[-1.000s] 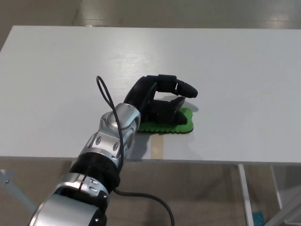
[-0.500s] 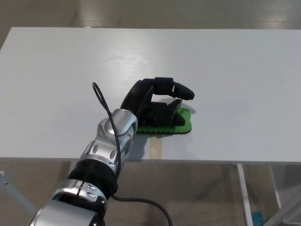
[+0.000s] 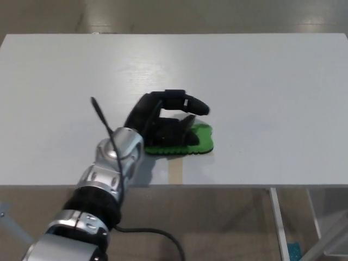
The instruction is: Use the left hand to press on the green eraser and wipe the desk from center to the left and then back to center.
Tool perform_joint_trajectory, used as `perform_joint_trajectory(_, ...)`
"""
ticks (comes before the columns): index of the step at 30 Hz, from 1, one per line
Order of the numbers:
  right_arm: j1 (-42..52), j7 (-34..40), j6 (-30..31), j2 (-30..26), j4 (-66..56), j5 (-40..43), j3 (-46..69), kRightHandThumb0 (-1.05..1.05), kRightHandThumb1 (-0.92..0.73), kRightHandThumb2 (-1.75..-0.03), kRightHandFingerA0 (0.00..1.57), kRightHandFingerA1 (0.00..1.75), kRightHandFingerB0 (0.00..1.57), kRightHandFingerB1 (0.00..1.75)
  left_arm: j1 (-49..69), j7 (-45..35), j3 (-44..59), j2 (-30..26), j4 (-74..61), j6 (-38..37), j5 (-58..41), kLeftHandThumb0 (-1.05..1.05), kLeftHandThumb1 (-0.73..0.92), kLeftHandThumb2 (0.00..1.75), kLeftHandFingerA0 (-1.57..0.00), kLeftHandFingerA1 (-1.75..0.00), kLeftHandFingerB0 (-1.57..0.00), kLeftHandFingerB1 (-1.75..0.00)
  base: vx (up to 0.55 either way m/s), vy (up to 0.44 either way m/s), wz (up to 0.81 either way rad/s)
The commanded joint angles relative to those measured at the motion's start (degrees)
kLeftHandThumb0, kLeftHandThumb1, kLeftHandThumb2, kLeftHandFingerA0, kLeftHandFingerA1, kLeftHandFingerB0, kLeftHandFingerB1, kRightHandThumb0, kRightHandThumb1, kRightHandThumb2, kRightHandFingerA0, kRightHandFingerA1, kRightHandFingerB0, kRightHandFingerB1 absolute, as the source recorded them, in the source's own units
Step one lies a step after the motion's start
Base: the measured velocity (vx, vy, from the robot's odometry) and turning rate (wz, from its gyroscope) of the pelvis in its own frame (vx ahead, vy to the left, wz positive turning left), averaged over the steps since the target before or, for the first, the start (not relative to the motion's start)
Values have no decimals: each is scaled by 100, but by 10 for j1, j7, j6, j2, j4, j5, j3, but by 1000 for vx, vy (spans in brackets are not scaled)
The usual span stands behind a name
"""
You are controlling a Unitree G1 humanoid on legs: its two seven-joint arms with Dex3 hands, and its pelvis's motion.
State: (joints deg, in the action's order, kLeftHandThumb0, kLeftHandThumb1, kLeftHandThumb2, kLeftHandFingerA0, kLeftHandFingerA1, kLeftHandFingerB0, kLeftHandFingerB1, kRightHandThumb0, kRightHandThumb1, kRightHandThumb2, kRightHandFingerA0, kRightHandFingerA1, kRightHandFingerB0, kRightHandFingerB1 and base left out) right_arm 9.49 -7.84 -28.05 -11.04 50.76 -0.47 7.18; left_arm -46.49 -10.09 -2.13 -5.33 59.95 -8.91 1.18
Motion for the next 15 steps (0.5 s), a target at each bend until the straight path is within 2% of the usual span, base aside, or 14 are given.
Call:
perform_joint_trajectory(1, 5, -3, 8, 3, 6, 10, 3, -37, -74, -62, 69, 54, 56, 39, 39, -18, 22, -55, 22, 4, -3, -18, 83, 64, -107, -82, -92, -77, 0, 0, 0)
perform_joint_trajectory(6, 7, 3, 11, 4, 9, 6, 3, -37, -74, -63, 69, 54, 56, 39, 46, -33, 45, -88, 34, 3, -13, -18, 83, 64, -108, -84, -92, -78, 0, 0, 0)
perform_joint_trajectory(7, 9, 5, 10, 4, 8, 4, 3, -36, -73, -62, 68, 54, 55, 40, 50, -36, 49, -97, 36, -1, -14, -14, 91, 74, -95, -111, -77, -106, 0, 0, 0)
perform_joint_trajectory(9, 11, 8, 9, 4, 8, 2, 2, -36, -73, -62, 68, 54, 55, 40, 54, -40, 54, -108, 40, -7, -15, -14, 91, 74, -95, -111, -77, -106, 0, 0, 0)
perform_joint_trajectory(10, 10, 10, 8, 4, 9, -1, 1, -38, -73, -62, 68, 55, 56, 39, 56, -41, 59, -120, 44, -11, -16, -17, 83, 64, -107, -85, -92, -78, 0, 0, 0)
perform_joint_trajectory(15, 6, 20, 1, 1, 17, -10, -3, -39, -73, -62, 68, 55, 56, 39, 67, -43, 78, -174, 70, -29, -20, -15, 81, 64, -106, -84, -93, -78, 0, 0, 0)
